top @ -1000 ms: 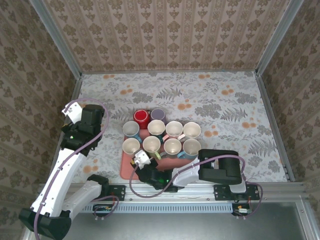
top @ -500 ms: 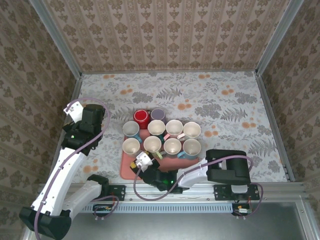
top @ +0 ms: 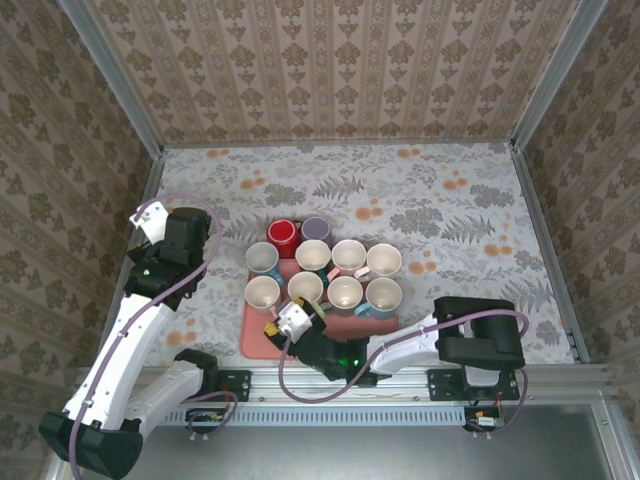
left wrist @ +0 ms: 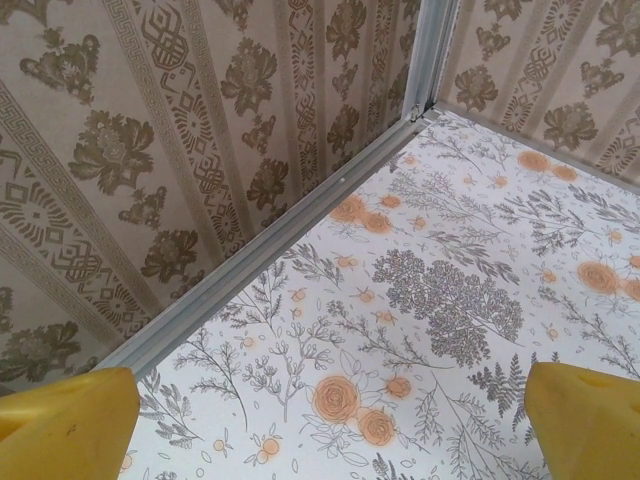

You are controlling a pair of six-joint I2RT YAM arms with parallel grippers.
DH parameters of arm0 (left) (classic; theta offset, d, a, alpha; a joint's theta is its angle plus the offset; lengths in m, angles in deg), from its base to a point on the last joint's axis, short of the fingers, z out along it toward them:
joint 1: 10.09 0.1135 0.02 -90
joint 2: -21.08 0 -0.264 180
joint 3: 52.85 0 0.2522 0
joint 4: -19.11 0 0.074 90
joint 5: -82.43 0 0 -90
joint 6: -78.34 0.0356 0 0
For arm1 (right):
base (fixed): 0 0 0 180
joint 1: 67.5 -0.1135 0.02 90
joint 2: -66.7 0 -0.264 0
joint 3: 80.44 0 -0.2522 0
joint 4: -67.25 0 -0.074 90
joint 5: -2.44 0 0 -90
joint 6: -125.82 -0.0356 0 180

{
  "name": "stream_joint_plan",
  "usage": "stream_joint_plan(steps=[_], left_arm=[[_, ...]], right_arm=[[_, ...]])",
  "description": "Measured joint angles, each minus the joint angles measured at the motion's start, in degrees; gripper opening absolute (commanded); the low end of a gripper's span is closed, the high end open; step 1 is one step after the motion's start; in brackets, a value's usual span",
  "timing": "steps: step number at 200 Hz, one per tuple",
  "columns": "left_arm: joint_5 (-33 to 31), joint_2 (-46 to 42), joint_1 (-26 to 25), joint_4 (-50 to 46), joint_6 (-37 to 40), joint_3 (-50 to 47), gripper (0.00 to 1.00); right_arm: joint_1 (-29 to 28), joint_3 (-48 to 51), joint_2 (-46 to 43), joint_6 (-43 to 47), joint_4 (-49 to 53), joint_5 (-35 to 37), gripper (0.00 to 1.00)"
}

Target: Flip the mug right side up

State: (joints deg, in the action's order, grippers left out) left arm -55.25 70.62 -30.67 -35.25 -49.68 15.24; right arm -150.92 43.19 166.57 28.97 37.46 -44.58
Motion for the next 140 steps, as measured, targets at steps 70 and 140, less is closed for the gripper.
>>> stream_joint_plan(steps=[70, 140], left_arm=[[3.37, 0.59, -1.97, 1.84, 5.35, 0.0, 1.0], [7.39, 3.89, -6.67, -0.37, 7.69, 4.79, 1.0]], right_arm=[[0.02, -1.42, -10.51, 6.03, 5.35, -1.95, 0.54], [11.28, -15.82, -20.85, -0.74, 29.18, -9.62, 0.57]])
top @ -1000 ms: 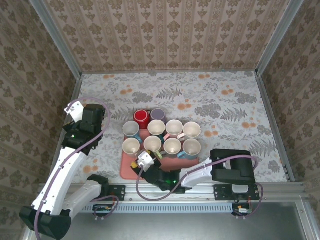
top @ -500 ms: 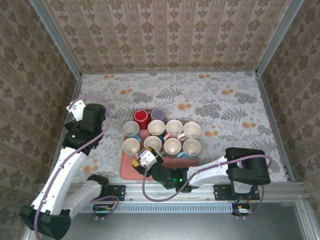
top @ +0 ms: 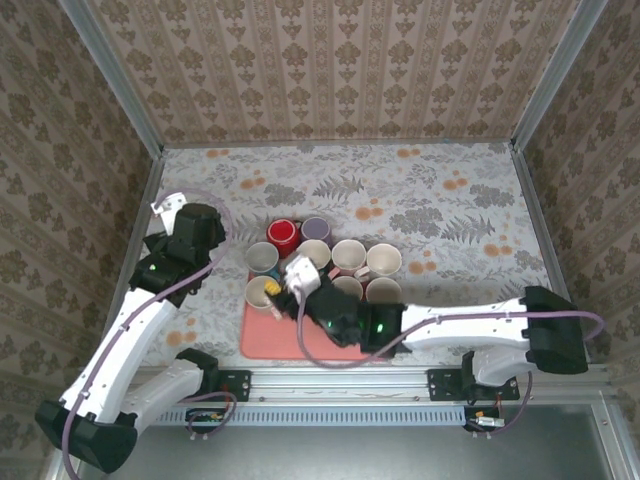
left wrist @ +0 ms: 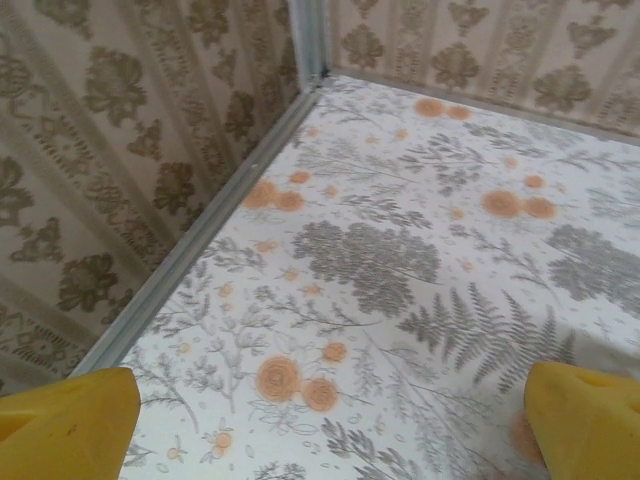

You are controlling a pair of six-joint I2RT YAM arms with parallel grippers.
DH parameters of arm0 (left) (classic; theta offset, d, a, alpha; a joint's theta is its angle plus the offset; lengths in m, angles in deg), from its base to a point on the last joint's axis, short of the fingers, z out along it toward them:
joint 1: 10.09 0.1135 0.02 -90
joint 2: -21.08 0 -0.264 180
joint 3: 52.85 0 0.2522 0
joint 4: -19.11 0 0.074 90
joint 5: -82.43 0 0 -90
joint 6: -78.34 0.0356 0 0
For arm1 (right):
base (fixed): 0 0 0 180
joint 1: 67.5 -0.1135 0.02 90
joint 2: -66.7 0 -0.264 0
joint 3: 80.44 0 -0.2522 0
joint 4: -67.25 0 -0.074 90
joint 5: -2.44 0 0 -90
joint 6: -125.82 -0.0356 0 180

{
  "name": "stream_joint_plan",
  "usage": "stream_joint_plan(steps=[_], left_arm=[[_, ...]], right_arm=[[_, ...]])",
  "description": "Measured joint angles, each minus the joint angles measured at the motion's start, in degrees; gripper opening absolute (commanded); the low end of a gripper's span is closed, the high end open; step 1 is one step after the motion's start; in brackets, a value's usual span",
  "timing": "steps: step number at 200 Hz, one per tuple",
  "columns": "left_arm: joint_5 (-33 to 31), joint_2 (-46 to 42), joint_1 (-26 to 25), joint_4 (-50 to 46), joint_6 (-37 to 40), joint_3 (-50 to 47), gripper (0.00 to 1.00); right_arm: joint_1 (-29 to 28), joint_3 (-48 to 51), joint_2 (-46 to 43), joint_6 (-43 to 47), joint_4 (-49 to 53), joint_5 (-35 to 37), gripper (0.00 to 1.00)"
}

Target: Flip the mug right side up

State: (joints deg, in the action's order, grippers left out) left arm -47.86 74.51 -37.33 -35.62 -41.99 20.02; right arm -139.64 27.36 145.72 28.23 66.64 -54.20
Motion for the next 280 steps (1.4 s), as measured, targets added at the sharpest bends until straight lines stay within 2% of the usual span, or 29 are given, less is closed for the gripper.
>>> stream_joint_plan(steps=[21, 51, 77, 109, 146, 205, 280], left_arm=[[1.46, 1.79, -2.64, -0.85, 0.59, 2.89, 1.0], [2.54, 4.46, -4.66, -1.44, 1.77, 4.76, 1.0], [3.13, 5.25, -4.98, -0.79, 2.56, 3.78, 1.0], [4.52, 4.42, -4.92, 0.55, 2.78, 0.92, 1.0], [6.73, 4.42, -4.87, 1.46, 2.75, 0.26, 1.0], [10.69, 4.15, -3.78, 2.69, 2.21, -1.03, 1.0], [14.14, 4.26, -3.26, 3.37, 0.52, -1.29, 1.0]], right_arm=[[5.38, -3.17, -1.49, -1.55, 5.88, -3.32, 0.58], [13.03, -8.26, -0.55, -3.1, 16.74, -10.43, 0.64], [20.5, -18.64, 5.16, -4.15, 28.41, -17.42, 0.68], [26.49, -29.92, 14.34, -4.15, 40.46, -22.84, 0.73], [30.34, -37.57, 24.04, -1.29, 50.6, -26.58, 0.96], [35.3, -46.64, 36.35, 5.99, 59.04, -32.48, 1.0], [37.97, -54.42, 45.94, 7.93, 63.91, -43.56, 1.0]])
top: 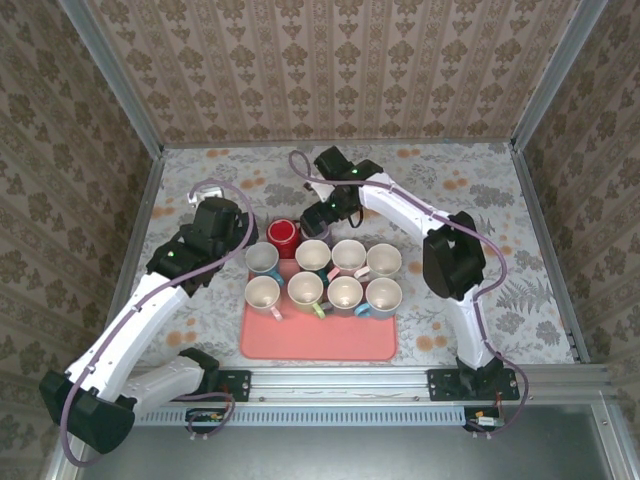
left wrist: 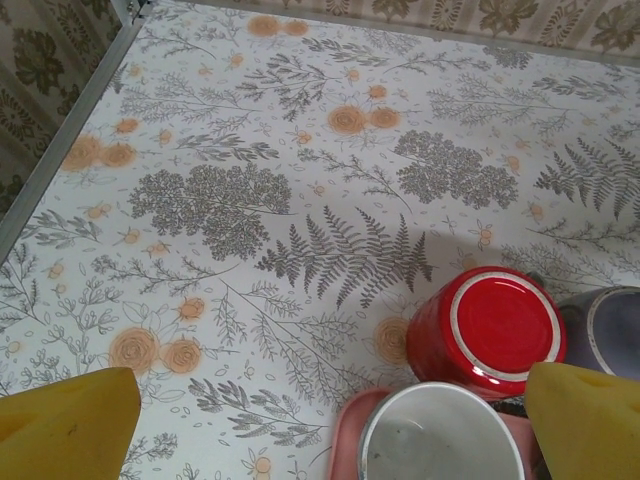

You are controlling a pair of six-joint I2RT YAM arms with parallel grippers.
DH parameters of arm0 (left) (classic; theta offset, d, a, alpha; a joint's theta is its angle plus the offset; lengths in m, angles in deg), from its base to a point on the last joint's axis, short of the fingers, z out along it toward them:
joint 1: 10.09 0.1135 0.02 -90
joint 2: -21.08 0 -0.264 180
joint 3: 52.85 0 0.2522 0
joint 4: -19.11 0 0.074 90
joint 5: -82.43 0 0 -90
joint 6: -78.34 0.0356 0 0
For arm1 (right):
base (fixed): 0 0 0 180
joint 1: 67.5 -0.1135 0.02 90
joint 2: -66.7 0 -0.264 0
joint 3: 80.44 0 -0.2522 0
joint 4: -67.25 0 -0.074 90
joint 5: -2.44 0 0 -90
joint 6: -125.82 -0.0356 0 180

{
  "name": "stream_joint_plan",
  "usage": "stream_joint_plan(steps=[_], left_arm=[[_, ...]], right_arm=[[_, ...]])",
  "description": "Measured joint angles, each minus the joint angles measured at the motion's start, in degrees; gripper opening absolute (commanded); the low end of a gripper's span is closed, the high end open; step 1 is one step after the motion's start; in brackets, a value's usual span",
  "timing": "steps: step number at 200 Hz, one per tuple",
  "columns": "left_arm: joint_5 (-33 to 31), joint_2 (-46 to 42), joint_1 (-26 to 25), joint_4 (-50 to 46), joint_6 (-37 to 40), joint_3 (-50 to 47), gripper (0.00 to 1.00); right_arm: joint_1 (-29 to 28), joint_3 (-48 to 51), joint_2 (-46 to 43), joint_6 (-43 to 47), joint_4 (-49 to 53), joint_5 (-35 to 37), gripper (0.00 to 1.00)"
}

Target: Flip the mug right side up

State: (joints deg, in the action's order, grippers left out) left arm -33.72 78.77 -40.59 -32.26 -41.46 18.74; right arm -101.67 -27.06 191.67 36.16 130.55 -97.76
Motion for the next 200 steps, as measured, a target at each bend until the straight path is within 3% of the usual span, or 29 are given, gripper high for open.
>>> stream_joint_plan(steps=[74, 144, 200], left_arm=[[1.6, 0.48, 0.22, 0.35, -0.59, 0.0, 1.0], [2.4, 0.85, 0.22, 0.39, -0.63, -0.02, 1.0], [2.4, 0.87, 0.22, 0.39, -0.66, 0.0, 1.0]], right_arm=[[-0.11, -3.15, 4.76, 0.39, 1.46, -2.93, 1.0], [1.84, -1.6, 4.74, -1.92, -0.87, 5.6, 0.91], [6.99, -1.18, 4.74, -5.2, -0.87, 9.75, 0.99]])
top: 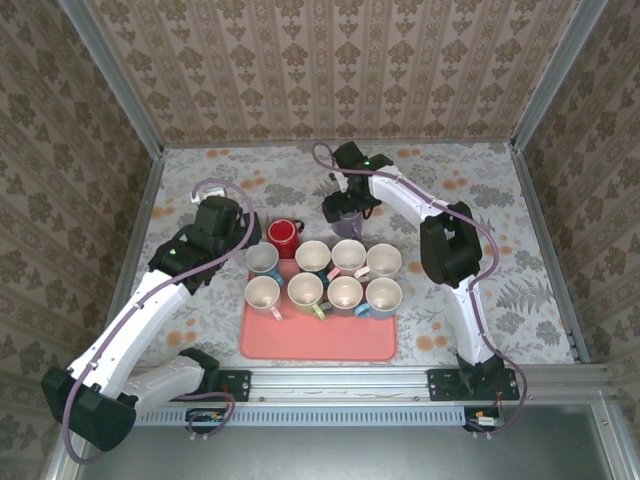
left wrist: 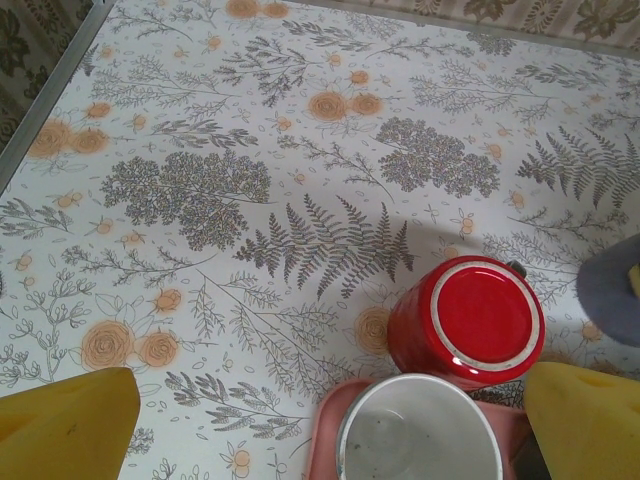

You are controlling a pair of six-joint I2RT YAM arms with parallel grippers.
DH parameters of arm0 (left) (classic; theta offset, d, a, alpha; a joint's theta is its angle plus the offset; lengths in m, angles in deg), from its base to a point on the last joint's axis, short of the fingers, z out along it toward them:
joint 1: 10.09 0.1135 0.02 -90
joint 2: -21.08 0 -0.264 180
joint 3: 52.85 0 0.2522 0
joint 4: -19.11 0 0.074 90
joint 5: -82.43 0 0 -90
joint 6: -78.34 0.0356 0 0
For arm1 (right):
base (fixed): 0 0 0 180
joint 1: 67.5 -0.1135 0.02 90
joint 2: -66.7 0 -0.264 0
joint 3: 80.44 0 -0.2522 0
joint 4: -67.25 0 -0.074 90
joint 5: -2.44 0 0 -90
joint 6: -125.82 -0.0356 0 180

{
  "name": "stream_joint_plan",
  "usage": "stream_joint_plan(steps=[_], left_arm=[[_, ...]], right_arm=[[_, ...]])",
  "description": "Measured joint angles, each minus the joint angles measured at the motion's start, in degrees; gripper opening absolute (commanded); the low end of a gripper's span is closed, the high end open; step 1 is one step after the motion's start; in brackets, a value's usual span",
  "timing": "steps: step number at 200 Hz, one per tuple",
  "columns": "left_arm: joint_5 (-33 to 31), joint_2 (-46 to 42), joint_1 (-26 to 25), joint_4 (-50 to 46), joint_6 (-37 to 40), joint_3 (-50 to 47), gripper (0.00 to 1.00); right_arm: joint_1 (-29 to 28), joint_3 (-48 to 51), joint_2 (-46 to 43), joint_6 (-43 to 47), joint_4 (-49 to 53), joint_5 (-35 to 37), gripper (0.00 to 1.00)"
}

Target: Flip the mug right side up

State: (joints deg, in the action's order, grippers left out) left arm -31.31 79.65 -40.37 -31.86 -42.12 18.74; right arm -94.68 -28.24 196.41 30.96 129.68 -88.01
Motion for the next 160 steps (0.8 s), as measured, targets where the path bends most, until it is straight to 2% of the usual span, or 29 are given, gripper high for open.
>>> stream_joint_plan(steps=[41, 102, 118, 149, 160], left_arm=[[0.0, 0.35, 0.0, 0.0, 0.0, -0.02, 1.0], [0.0, 0.7, 0.07, 0.0, 0.0, -0.02, 1.0], [0.0, 0.7, 0.07, 0.0, 0.0, -0.02, 1.0], [0.0, 0.7, 0.37, 0.0, 0.0, -0.02, 1.0], [0.0, 0.74, 0.46, 0.0, 0.0, -0.02, 1.0]], right_arm=[[-0.35, -3.72, 0.87, 0.17, 2.86, 0.09, 0.99], [-0.11, -5.18, 4.22, 0.11, 3.69, 0.07, 0.91], [-0.04, -5.18, 4.5, 0.09, 3.82, 0.07, 0.85], [0.24, -5.29, 4.39, -0.74, 3.72, 0.17, 0.64], [0.35, -5.2, 4.15, -1.55, 3.61, 0.04, 0.59]])
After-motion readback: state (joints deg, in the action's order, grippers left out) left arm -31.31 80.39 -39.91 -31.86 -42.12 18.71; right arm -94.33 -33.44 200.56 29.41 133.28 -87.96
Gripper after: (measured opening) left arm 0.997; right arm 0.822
